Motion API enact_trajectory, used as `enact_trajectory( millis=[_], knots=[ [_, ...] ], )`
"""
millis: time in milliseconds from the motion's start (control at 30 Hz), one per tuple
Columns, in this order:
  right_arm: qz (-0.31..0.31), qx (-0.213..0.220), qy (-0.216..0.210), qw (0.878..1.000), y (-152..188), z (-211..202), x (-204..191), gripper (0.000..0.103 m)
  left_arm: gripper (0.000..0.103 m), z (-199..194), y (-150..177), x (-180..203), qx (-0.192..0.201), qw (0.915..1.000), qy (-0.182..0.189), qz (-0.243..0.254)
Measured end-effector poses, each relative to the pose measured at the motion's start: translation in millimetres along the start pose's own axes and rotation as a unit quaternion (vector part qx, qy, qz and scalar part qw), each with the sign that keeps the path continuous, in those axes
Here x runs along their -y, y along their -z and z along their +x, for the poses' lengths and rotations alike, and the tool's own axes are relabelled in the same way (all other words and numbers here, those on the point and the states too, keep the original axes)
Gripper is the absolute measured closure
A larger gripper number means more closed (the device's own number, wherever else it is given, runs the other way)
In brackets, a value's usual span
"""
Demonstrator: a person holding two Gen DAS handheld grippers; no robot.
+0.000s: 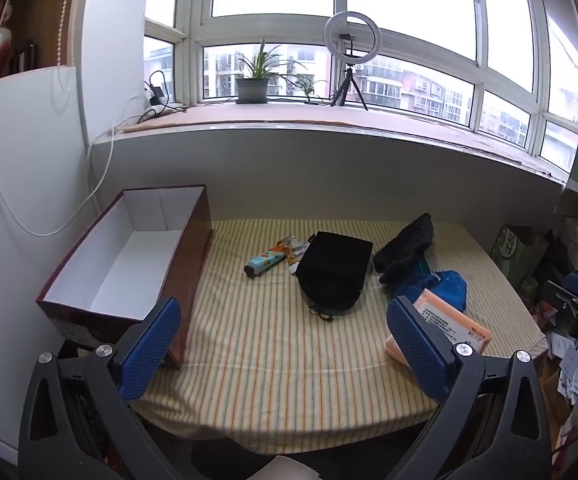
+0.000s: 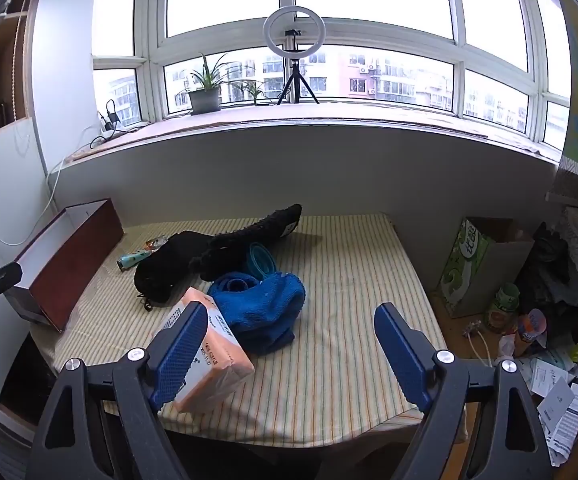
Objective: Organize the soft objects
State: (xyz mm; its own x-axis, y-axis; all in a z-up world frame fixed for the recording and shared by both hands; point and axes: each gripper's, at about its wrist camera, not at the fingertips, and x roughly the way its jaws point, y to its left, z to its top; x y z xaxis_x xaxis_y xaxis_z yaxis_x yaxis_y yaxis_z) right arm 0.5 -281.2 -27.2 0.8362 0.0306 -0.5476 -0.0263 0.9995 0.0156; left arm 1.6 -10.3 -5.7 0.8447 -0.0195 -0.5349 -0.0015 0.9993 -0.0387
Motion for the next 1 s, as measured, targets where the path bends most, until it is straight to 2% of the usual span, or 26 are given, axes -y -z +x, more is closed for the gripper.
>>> enact_trajectory(
  millis=[1000],
  knots=[
    [-0.011, -0.003, -0.015, 1.000, -4, 9, -14, 0.020, 0.001, 0, 0, -3, 0.008, 0.9999, -0.008, -0.004]
  ],
)
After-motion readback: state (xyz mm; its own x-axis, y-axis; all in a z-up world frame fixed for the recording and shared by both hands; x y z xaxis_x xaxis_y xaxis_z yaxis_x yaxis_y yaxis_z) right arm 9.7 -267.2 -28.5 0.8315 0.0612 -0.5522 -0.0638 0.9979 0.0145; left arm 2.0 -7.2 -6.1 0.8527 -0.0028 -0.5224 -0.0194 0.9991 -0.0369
